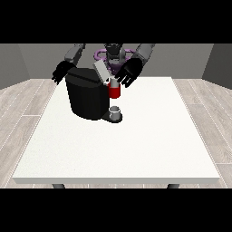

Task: Insert the coffee pod into the coffee machine and close the lid

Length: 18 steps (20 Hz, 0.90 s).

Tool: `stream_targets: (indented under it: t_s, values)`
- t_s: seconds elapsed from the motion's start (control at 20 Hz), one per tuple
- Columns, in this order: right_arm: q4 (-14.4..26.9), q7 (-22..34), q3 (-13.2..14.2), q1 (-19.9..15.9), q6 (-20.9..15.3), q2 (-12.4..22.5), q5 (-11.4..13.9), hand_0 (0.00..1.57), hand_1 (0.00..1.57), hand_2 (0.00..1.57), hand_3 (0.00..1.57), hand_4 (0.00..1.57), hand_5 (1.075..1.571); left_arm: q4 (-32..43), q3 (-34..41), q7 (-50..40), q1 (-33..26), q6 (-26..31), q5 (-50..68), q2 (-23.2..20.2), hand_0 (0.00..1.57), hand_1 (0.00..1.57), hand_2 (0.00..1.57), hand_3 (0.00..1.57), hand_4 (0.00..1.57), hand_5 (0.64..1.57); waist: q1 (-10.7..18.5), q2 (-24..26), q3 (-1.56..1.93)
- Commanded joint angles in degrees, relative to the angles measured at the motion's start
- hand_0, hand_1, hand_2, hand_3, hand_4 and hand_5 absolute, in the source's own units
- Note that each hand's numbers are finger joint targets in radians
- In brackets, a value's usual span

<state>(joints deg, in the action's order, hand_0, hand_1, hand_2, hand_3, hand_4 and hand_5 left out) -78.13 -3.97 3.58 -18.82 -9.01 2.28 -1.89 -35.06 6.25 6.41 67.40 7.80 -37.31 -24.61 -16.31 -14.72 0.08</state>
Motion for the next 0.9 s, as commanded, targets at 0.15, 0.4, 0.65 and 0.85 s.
stream_targets:
  t_s: [0.15, 0.4, 0.65, 0.85]
  values:
    - [0.8, 0.1, 2.2, 0.1, 1.4, 1.5, -2.1, 0.0, 0.0, 0.0, 0.0, 0.37, 1.571, 0.3, 0.0, 1.4, -1.1, 1.0, 0.1, 0.8, 1.21, 1.21, 1.24, 1.12, 0.46, 1.571, -0.1, -0.6, -0.07]
    - [0.5, -1.4, 0.1, -0.4, -0.3, 0.3, 0.5, 0.0, 0.0, 0.0, 0.0, 0.41, 1.571, 0.3, -0.1, 1.1, 0.6, 0.4, -1.2, -0.6, 1.13, 1.13, 1.17, 1.0, 0.46, 1.571, -0.4, -2.2, -0.06]
    - [0.1, 2.2, 1.3, -1.4, -0.4, 1.0, -0.9, 0.0, 0.0, 0.0, 0.0, 0.48, 1.571, 0.2, -0.8, -0.8, -0.9, 0.5, -1.7, 2.0, 1.07, 1.07, 1.12, 0.95, 0.38, 1.571, 0.6, 1.3, -0.07]
    - [-0.5, 1.2, -0.5, 0.9, -0.2, -0.3, -0.2, 0.0, 0.0, 0.0, 0.0, 0.46, 1.571, 0.3, -0.6, 1.9, -1.2, 1.4, -2.3, -0.6, 1.07, 1.07, 1.12, 0.97, 0.36, 1.571, 0.8, 1.0, -0.07]
